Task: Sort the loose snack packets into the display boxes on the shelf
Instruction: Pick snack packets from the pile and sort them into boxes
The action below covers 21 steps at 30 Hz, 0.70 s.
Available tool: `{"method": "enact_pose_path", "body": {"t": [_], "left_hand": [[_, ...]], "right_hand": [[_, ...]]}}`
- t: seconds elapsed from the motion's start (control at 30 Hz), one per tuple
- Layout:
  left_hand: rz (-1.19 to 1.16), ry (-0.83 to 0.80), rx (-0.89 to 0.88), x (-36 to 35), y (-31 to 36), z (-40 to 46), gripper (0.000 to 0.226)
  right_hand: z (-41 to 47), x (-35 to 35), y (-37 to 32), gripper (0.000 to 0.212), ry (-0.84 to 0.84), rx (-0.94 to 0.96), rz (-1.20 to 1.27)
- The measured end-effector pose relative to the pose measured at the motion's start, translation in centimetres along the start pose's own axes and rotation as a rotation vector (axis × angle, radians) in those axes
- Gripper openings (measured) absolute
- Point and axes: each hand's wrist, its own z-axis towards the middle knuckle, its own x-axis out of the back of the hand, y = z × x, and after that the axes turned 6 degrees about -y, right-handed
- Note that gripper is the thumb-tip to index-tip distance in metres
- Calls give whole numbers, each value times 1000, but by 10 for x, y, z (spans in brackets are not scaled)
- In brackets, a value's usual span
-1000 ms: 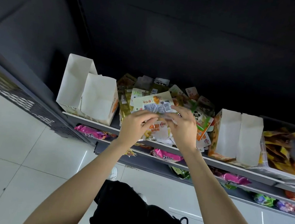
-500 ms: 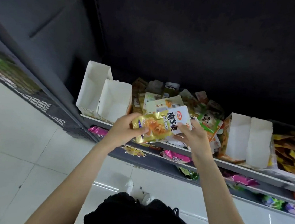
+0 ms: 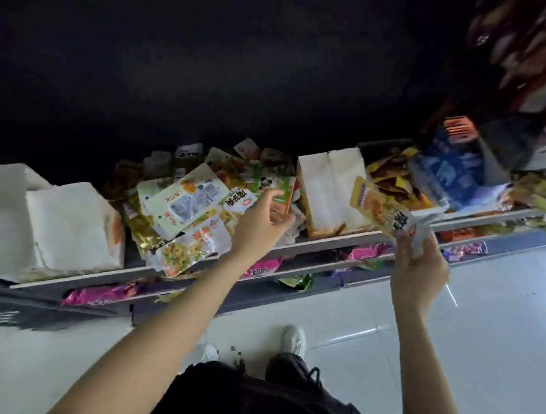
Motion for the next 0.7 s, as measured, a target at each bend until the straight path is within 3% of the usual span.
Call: {"method": "enact_pose_path", "body": {"t": [0.13,0.27,0.53,0.7], "left_hand": [[-42,33,129,-69,6,36,71],[68,46,170,-106,9,61,69],[110,123,233,-126,8,65,64],[62,134,230,-128,14,65,62]], "right_hand": [[50,-14,29,24,-74,405,-291],[85,-38,33,27,-169,696,-434],[104,-67,72,33,-560,909,-608],[96,-70,96,38,-669,849,-767]]}}
